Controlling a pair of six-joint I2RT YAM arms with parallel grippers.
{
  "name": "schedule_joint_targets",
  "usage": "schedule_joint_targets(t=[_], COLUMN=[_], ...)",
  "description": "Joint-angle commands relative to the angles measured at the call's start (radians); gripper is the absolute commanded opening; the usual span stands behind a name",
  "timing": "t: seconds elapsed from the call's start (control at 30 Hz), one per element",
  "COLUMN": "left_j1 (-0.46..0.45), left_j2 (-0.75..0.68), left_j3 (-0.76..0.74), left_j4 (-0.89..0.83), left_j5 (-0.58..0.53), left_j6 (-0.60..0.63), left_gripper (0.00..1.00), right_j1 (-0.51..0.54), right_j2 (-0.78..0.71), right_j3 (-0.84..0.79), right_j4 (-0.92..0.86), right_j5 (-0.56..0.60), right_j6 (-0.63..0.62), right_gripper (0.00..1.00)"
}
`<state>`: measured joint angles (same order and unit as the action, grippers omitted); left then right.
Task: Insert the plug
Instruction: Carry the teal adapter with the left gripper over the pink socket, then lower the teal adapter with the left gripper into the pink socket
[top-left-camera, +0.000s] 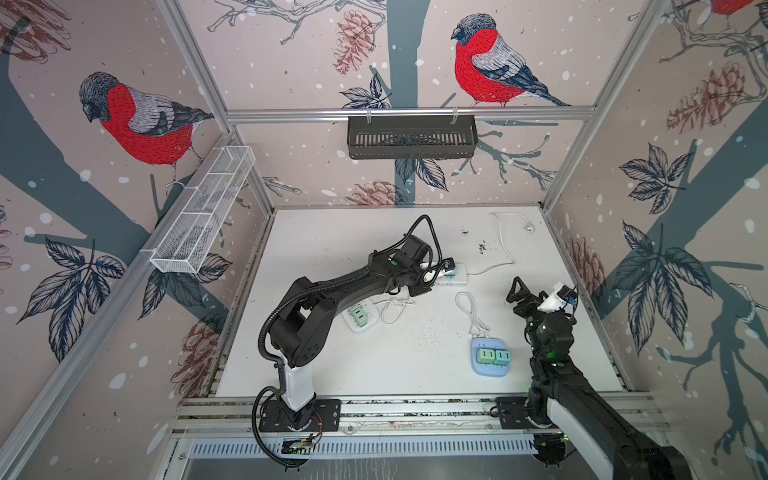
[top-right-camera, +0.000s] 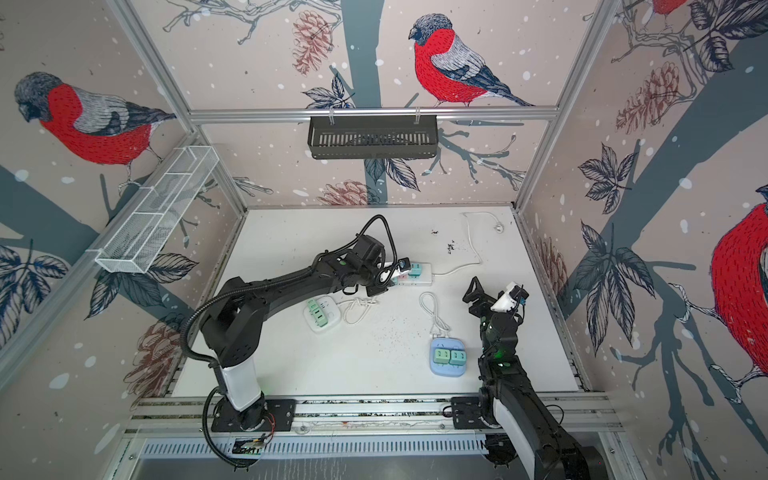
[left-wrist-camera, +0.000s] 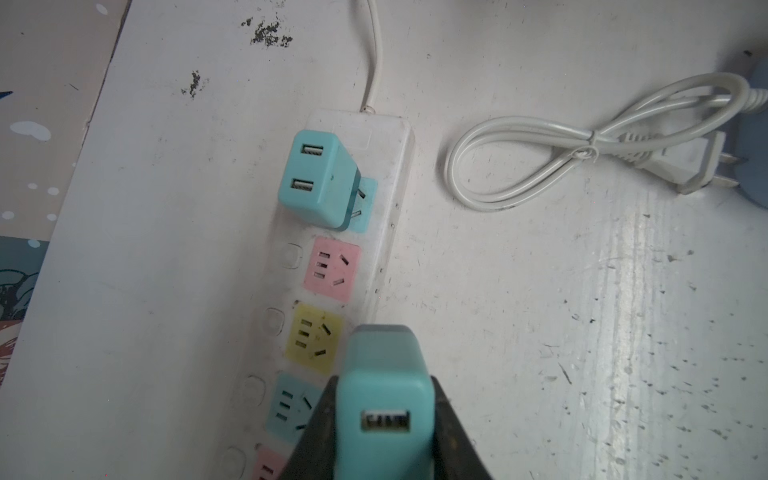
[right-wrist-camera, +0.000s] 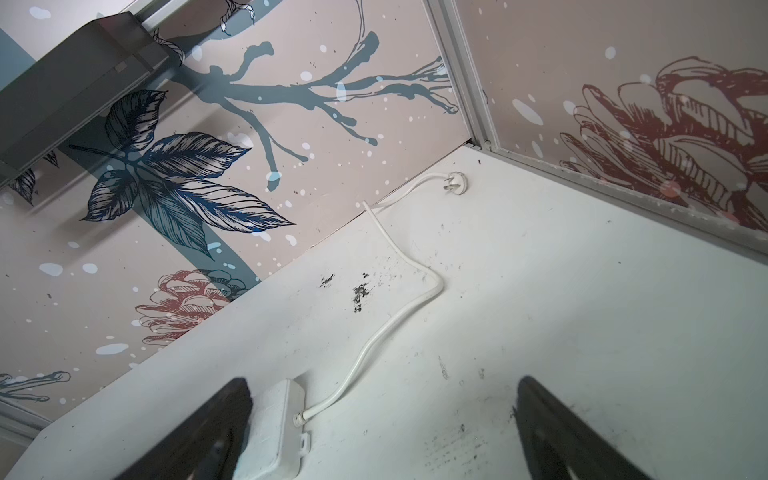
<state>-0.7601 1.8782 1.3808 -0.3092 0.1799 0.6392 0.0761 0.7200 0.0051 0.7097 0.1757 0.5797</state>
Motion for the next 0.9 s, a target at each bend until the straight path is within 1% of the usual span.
schedule_joint_targets(t=[0.0, 0.37, 0.67, 0.87], left_j1=[0.007, 0.014, 0.039, 0.039], left_j2=[0.035, 0.183, 0.289, 0.327], left_j3=[0.058, 0.261, 0.408, 0.435], left_j4=[-0.061, -0.155, -0.212, -0.226], left_j5=[-0.002, -0.041, -0.005, 0.030], left_j6=[0.046, 0.114, 0.156, 0.174], left_gripper=[0.00, 0.00, 0.00, 0.00], right_j1=[0.001, 0.001, 0.001, 0.000], right_j2=[-0.005, -0.007, -0.014, -0.011], right_j3=[-0.024, -0.029, -0.031, -0.033], right_j4=[0.027, 0.035, 0.034, 0.041], right_j5=[-0.002, 0.000, 0.007, 0.006], right_j6=[0.013, 0.013, 0.017, 0.016], right_gripper=[1.00, 1.00, 1.00, 1.00])
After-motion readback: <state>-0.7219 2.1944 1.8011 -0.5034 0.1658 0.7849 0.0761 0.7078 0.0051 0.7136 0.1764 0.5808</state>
